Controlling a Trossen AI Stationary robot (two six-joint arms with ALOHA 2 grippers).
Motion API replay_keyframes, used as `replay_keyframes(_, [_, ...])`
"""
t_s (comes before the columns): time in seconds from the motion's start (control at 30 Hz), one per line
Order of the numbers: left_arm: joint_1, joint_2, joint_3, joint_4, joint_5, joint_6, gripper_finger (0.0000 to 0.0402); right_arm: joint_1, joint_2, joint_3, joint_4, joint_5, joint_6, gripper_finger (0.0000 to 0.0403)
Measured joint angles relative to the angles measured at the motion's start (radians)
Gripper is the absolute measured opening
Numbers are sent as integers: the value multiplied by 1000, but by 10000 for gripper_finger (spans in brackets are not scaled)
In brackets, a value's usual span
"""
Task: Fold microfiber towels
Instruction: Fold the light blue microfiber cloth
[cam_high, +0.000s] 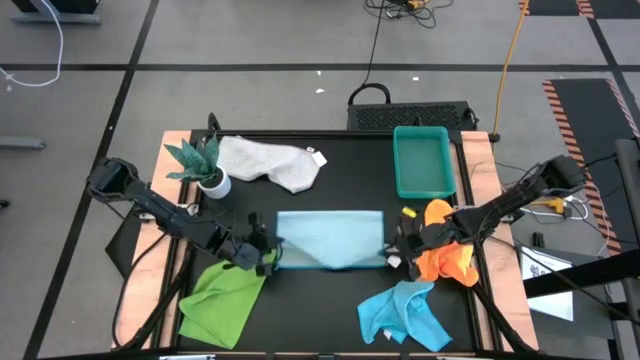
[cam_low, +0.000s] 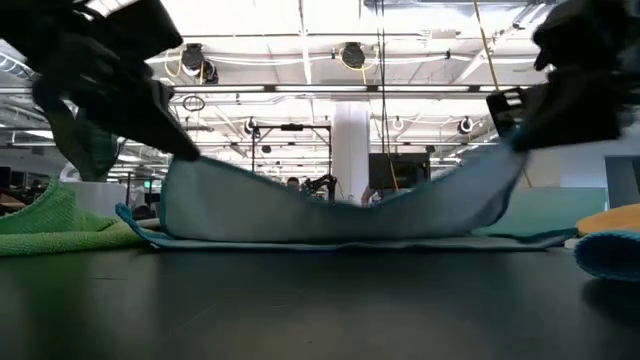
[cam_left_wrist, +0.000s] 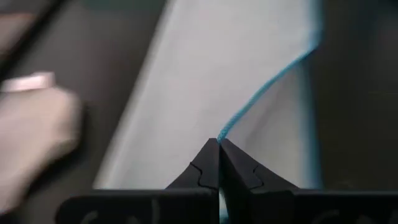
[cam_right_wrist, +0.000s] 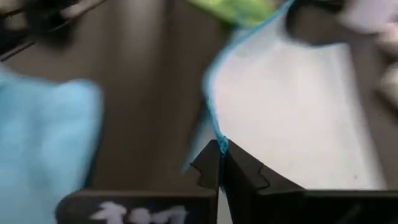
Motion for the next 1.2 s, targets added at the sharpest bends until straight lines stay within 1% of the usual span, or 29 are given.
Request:
replay_keyframes(0.1, [51, -5, 0, -22, -160, 23, 10, -35, -30, 0, -4, 151, -35, 2])
replay_keyframes(0.2, [108, -5, -1, -39, -390, 42, 6, -89, -32, 0, 10, 325, -120, 2])
replay_keyframes(0.27, [152, -5, -1, -33, -534, 92, 4, -135, -28, 0, 50, 451, -174, 1])
replay_keyframes(0.33, [207, -5, -2, -15, -635, 154, 7, -188, -22, 0, 116, 544, -233, 1])
replay_keyframes(0.37, [234, -5, -2, 3, -660, 174, 9, -213, -22, 0, 149, 569, -265, 1])
replay_keyframes(0.43, [287, -5, -2, 32, -655, 203, 9, -265, -23, 1, 200, 568, -328, 1])
replay_keyframes(0.47, [310, -5, -2, 42, -628, 209, 6, -287, -23, 1, 208, 561, -355, 1])
replay_keyframes(0.6, [361, -5, -2, 43, -448, 189, 6, -333, -23, 0, 131, 475, -444, 1])
replay_keyframes(0.67, [351, -5, -2, 36, -372, 181, 5, -334, -22, -5, 90, 440, -433, 1])
replay_keyframes(0.77, [315, -5, -2, 35, -274, 177, 4, -315, -23, -38, 98, 440, -395, 1])
replay_keyframes(0.87, [276, -5, -2, 35, -216, 180, 7, -304, -22, -73, 100, 417, -391, 0])
replay_keyframes(0.93, [257, -5, -2, 40, -222, 181, 4, -304, -22, -87, 106, 397, -414, 0])
replay_keyframes(0.97, [252, -5, -2, 44, -256, 181, 3, -306, -22, -90, 122, 401, -433, 0])
replay_keyframes(1.0, [250, -5, -2, 49, -306, 180, 3, -308, -22, -90, 152, 425, -452, 0])
replay_keyframes(1.1, [264, -5, -2, 71, -486, 180, 7, -317, -22, -90, 281, 557, -549, 0])
replay_keyframes(1.17, [285, -5, -2, 80, -552, 180, 5, -327, -22, -89, 383, 630, -648, 0])
replay_keyframes(1.2, [299, -5, -2, 83, -568, 179, 3, -337, -22, -88, 431, 648, -698, 0])
